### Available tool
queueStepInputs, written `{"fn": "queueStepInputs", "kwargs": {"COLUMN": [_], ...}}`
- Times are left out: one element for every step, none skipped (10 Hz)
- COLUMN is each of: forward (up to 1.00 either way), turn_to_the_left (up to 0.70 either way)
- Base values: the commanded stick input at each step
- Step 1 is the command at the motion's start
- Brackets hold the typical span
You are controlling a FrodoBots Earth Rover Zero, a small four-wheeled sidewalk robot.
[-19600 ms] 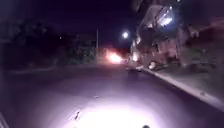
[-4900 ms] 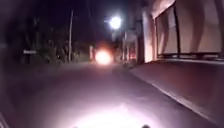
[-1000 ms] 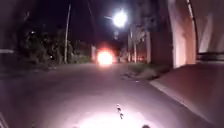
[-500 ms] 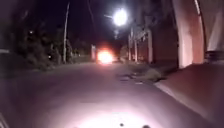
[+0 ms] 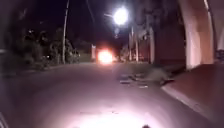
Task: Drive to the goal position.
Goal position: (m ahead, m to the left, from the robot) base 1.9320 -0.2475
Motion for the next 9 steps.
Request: {"fn": "queueStepInputs", "kwargs": {"forward": [0.7, 0.7, 0.7, 0.7, 0.7, 0.7, 0.7, 0.7, 0.7], "turn_to_the_left": [0.0, 0.0, 0.0, 0.0, 0.0, 0.0, 0.0, 0.0, 0.0]}}
